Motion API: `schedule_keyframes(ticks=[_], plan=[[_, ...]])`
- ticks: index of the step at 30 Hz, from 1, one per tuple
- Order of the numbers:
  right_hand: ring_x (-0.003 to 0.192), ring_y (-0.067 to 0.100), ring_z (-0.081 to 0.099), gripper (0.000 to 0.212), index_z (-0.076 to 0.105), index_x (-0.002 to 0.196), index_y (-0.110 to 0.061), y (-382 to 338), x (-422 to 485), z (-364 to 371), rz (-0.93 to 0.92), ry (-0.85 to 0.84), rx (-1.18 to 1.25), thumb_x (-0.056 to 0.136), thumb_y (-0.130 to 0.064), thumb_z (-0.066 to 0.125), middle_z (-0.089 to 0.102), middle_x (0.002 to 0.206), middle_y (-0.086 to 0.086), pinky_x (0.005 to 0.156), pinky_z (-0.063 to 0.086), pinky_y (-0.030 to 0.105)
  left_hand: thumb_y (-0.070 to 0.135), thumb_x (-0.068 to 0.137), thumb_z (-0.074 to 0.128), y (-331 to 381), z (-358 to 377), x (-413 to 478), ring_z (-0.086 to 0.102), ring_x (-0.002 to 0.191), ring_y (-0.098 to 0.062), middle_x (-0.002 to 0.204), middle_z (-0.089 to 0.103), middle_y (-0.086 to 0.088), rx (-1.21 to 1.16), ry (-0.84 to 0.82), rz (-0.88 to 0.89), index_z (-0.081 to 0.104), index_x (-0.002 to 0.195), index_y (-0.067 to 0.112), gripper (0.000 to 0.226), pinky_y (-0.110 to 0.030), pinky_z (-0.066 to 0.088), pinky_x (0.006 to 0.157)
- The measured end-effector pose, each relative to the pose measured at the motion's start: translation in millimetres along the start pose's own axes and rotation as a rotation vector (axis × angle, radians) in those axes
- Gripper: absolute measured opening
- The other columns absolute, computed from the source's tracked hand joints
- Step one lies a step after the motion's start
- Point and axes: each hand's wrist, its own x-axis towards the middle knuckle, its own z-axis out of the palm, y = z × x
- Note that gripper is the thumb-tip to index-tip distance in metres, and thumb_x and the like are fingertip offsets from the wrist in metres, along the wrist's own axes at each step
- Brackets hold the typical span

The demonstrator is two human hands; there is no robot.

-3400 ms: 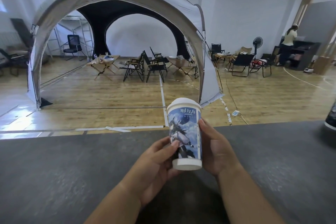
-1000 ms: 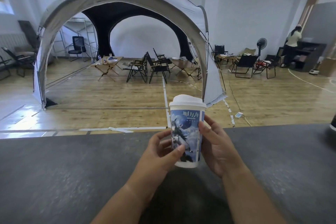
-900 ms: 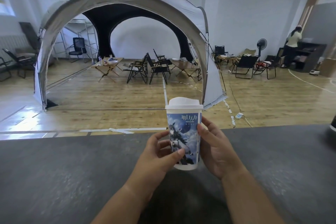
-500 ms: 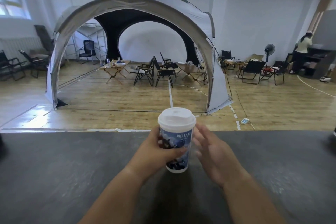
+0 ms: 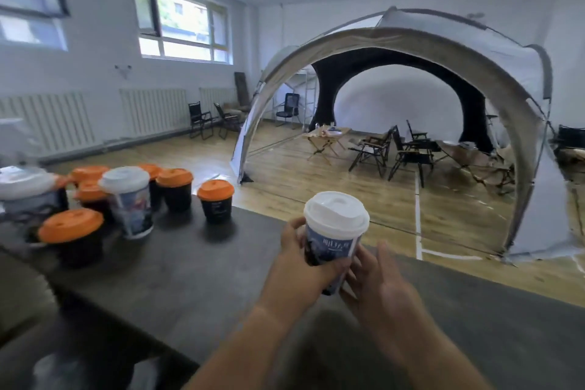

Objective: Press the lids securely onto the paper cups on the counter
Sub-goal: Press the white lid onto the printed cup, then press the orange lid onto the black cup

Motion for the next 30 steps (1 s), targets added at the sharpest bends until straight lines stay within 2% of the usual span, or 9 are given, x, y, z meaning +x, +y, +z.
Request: schedule_keyframes(ticks=[2, 5, 8, 12, 15, 17, 22, 25, 30], plan=[[0.129, 0.016, 0.054, 0.078, 0.049, 0.142, -0.029, 15, 25, 43, 0.048, -0.071, 0.028, 0.079, -0.07, 0.032, 0.061, 0.138, -0.004, 0.104, 0.041, 0.034, 0.017, 0.072, 0.084, -7, -48, 4, 0.053, 0.093, 0.027, 0.113, 0.054, 0.022, 0.063, 0.109, 0.02, 0.04, 0.122, 0.035, 0.069, -0.001, 0.046, 0.071], [0.125, 0.012, 0.056, 0.067, 0.05, 0.142, -0.027, 38, 61, 112, 0.07, -0.145, 0.006, 0.093, -0.065, 0.024, 0.063, 0.136, -0.005, 0.094, 0.045, 0.029, 0.033, 0.065, 0.089, -17, -113, 8, 0.065, 0.101, 0.003, 0.112, 0.068, 0.009, 0.187, 0.255, 0.051, 0.06, 0.117, 0.035, 0.059, -0.024, 0.056, 0.085], [0.117, 0.006, 0.06, 0.063, 0.05, 0.141, -0.025, 61, 96, 171, 0.091, -0.181, 0.005, 0.099, -0.059, 0.018, 0.066, 0.129, -0.007, 0.084, 0.047, 0.023, 0.008, 0.068, 0.086, -29, -167, 12, 0.063, 0.089, 0.015, 0.094, 0.069, 0.025, 0.149, 0.351, 0.052, 0.057, 0.105, 0.037, 0.055, -0.007, 0.05, 0.07], [0.117, 0.009, 0.058, 0.067, 0.046, 0.145, -0.025, 82, 134, 227, 0.139, -0.206, 0.056, 0.096, -0.063, 0.021, 0.061, 0.136, -0.003, 0.093, 0.049, 0.029, 0.006, 0.074, 0.081, -49, -223, 27, 0.053, 0.098, 0.022, 0.111, 0.055, 0.027, 0.14, 0.392, -0.02, 0.042, 0.12, 0.043, 0.071, -0.003, 0.044, 0.077], [0.087, 0.001, 0.063, 0.051, 0.052, 0.132, -0.026, 91, 151, 245, 0.173, -0.184, 0.089, 0.101, -0.055, 0.024, 0.071, 0.104, -0.007, 0.069, 0.051, 0.021, 0.012, 0.074, 0.082, -66, -246, 39, 0.046, 0.128, -0.008, 0.134, 0.052, 0.013, 0.118, 0.414, -0.094, 0.037, 0.137, 0.039, 0.082, -0.032, 0.043, 0.105], [0.081, 0.002, 0.064, 0.042, 0.055, 0.119, -0.029, 95, 156, 251, 0.175, -0.179, 0.095, 0.102, -0.053, 0.026, 0.073, 0.087, -0.011, 0.067, 0.05, 0.022, 0.014, 0.075, 0.081, -73, -251, 43, 0.042, 0.128, -0.007, 0.137, 0.049, 0.013, 0.117, 0.407, -0.109, 0.035, 0.142, 0.036, 0.085, -0.034, 0.038, 0.109], [0.108, 0.004, 0.062, 0.04, 0.049, 0.131, -0.034, 94, 147, 243, 0.16, -0.082, 0.049, 0.103, -0.051, 0.026, 0.069, 0.12, -0.013, 0.091, 0.047, 0.019, 0.016, 0.072, 0.083, -88, -243, 39, 0.032, 0.141, -0.015, 0.149, 0.038, 0.003, 0.177, 0.481, -0.152, 0.023, 0.15, 0.027, 0.099, -0.029, 0.03, 0.11], [0.15, 0.014, 0.02, 0.066, 0.024, 0.155, -0.028, 86, 133, 211, 0.152, -0.062, 0.032, 0.098, -0.061, 0.023, 0.024, 0.163, -0.005, 0.121, 0.015, 0.036, 0.018, 0.067, 0.087, -87, -208, 19, 0.033, 0.137, -0.028, 0.146, 0.03, -0.016, 0.266, 0.634, -0.208, 0.022, 0.15, 0.01, 0.106, -0.034, 0.026, 0.114], [0.149, 0.026, 0.024, 0.067, 0.025, 0.155, -0.024, 52, 96, 120, 0.016, 0.105, 0.218, 0.098, -0.059, 0.029, 0.025, 0.163, 0.003, 0.119, 0.021, 0.043, 0.016, 0.078, 0.078, -65, -119, 16, 0.051, 0.108, -0.009, 0.125, 0.047, 0.002, 0.057, 0.22, -0.109, 0.032, 0.141, 0.023, 0.078, -0.016, 0.042, 0.087]])
